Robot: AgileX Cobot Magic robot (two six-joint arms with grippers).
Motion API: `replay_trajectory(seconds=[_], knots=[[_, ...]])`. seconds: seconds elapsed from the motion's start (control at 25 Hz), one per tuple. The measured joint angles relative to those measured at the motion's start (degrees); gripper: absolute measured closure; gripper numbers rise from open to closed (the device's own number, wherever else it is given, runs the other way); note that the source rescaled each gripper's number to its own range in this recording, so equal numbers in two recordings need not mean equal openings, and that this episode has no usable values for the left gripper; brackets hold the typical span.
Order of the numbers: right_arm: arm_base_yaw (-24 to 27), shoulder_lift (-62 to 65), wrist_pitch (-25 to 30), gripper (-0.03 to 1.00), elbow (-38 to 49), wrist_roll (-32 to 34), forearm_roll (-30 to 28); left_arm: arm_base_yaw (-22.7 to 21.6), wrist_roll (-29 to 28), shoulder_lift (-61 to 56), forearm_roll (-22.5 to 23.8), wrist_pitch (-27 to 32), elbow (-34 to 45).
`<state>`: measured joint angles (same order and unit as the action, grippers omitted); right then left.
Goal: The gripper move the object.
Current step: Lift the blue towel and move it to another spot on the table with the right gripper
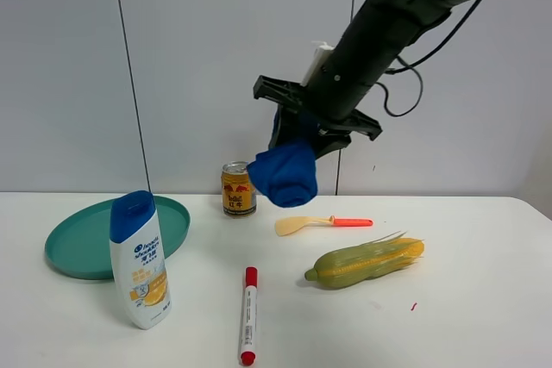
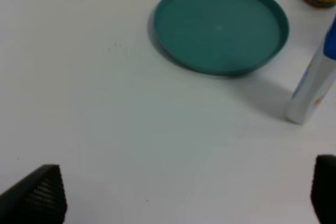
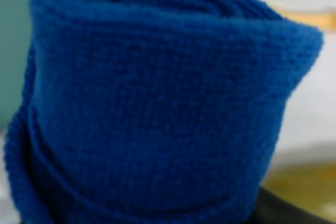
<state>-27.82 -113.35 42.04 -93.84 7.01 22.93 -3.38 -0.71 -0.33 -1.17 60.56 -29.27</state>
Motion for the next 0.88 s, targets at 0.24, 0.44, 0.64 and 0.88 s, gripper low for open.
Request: replay_trajectory(seconds=[0.24,0.44,0.64,0.88], knots=[[-2.59,-8.63,-1.11,0.97,-6.87,0.80,2.95,0.00,0.00,0.00,0.00,0.00,0.00],[-3.30,-13.05,-4.53,0.97,-7.30,2.60,3.54,0.00,0.00,0.00,0.00,0.00,0.00],[-3.52,-15.56,-8.03,0.97,-7.30,2.84,4.05,0.00,0.00,0.00,0.00,0.00,0.00],[-3.52,-18.23,-9.64,0.97,-7.30,3.61,5.50,0.00,0.00,0.00,0.00,0.00,0.00]])
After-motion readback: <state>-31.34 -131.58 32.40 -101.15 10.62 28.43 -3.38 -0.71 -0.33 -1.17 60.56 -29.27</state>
